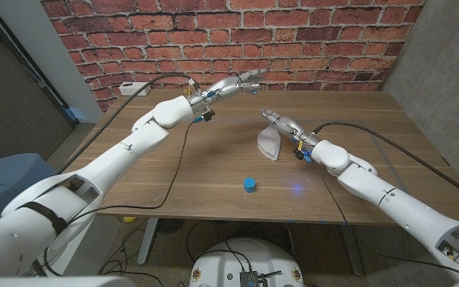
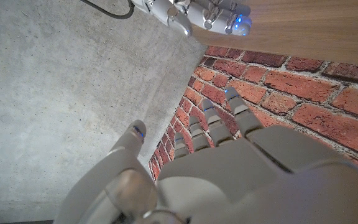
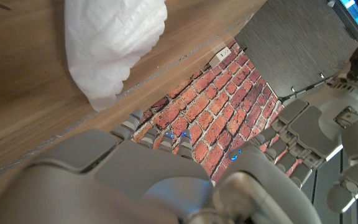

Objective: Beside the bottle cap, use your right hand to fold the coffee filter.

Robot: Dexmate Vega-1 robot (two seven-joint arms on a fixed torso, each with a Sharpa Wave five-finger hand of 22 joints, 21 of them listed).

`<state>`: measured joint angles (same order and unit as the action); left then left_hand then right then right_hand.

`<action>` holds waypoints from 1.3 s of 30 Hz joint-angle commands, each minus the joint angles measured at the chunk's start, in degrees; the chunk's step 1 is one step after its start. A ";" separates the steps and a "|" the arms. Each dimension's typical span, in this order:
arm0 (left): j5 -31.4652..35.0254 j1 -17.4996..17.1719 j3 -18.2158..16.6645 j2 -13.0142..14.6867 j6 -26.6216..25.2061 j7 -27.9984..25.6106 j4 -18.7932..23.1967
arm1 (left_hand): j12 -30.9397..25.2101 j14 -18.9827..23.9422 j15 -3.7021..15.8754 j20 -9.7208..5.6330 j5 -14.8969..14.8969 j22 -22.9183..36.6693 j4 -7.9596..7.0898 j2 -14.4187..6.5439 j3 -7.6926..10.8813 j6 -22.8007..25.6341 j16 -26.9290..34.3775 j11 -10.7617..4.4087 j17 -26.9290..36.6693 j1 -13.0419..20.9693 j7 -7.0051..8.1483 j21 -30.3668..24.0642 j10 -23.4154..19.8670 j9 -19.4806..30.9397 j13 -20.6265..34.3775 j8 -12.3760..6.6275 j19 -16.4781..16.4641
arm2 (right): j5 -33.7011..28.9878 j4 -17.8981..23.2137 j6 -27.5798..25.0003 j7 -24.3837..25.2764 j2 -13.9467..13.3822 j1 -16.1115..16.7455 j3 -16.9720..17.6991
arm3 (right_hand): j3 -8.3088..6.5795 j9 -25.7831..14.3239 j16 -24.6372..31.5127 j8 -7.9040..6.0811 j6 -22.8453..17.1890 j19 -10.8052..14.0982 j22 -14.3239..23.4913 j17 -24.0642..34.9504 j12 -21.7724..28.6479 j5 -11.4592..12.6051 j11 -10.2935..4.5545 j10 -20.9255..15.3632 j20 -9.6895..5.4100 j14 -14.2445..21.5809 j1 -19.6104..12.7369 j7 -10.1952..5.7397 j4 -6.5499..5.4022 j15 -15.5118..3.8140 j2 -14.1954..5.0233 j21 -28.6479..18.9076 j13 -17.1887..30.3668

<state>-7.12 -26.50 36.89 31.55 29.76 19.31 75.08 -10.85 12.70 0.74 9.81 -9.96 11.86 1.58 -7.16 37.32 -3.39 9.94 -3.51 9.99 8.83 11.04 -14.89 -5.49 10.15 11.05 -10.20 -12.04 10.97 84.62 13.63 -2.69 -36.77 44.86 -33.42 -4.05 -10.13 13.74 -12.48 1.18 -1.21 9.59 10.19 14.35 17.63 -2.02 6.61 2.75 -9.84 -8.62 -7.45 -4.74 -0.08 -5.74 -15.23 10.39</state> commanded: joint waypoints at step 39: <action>-20.58 -9.85 -7.60 2.64 -5.00 3.54 -5.25 | -1.04 -2.93 -1.92 0.50 0.16 0.08 1.09 0.85 0.04 4.88 0.29 0.94 0.14 -0.08 -1.90 0.88 -0.39 0.03 0.14 -1.02 2.44 | 8.07 10.98 -0.25 17.79 -0.19 11.77 14.30 | -3.63 -0.24 0.24 0.31 -9.33 10.68 0.35 0.25 -0.50 -2.41 4.91 -12.66 2.43 12.20 -7.66 3.57 4.62 4.50 -1.67 0.77 0.15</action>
<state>-19.49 -34.85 30.79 33.60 26.49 17.89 72.11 -11.69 9.76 -0.96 10.05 -9.96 11.87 2.28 -6.26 37.11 1.13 9.95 -2.74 9.99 8.53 9.19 -14.18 -5.78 10.15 11.05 -11.26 -9.78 20.56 88.10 17.77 5.32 -35.13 49.86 -25.14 -7.47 -10.28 14.02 -12.15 -7.49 9.03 9.74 10.28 13.97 15.45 2.77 -5.55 5.11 1.85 -15.57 -4.10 -0.40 4.39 -7.70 -14.61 10.41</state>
